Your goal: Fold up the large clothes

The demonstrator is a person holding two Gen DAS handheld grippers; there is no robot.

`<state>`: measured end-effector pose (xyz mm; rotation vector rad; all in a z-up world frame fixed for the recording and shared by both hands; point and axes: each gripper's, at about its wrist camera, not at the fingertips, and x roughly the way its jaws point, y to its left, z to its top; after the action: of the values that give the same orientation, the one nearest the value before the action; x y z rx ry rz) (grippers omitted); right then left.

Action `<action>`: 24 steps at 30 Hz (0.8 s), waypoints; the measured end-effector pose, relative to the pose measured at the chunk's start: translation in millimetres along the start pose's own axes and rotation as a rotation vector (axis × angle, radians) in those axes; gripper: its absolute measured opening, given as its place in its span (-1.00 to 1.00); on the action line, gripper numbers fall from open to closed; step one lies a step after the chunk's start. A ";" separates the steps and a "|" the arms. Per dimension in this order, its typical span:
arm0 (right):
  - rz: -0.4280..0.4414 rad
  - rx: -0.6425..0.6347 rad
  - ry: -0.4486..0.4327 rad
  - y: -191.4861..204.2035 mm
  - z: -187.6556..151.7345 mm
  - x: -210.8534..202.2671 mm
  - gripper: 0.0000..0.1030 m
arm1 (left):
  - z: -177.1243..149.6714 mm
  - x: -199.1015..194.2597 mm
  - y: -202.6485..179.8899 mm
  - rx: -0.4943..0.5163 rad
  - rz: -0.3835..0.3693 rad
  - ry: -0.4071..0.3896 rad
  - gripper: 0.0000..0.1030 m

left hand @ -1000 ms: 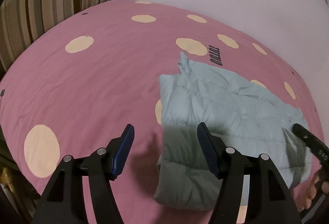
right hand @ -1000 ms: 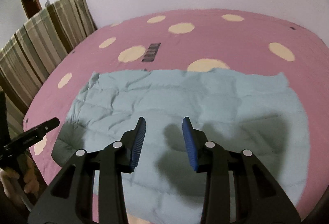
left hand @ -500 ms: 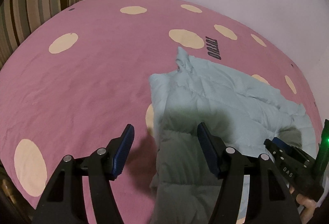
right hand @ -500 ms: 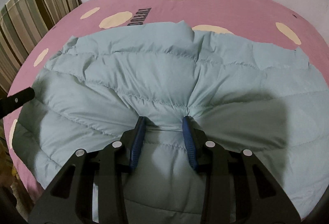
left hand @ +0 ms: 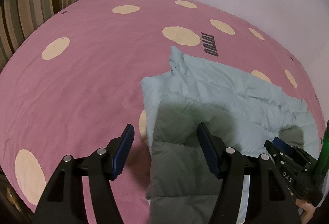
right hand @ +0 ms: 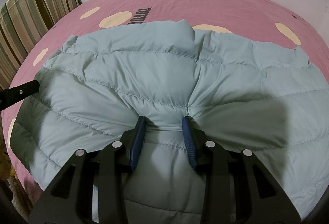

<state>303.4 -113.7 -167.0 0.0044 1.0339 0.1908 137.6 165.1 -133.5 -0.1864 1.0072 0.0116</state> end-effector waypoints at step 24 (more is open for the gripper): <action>-0.024 -0.015 -0.019 1.2 -1.0 4.5 -0.28 | 0.8 61.3 -13.8 0.080 -0.083 0.142 0.31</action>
<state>304.6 -111.9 -171.3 -0.0200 1.0129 0.1766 172.5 147.0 -182.5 -0.1576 1.1391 -0.1187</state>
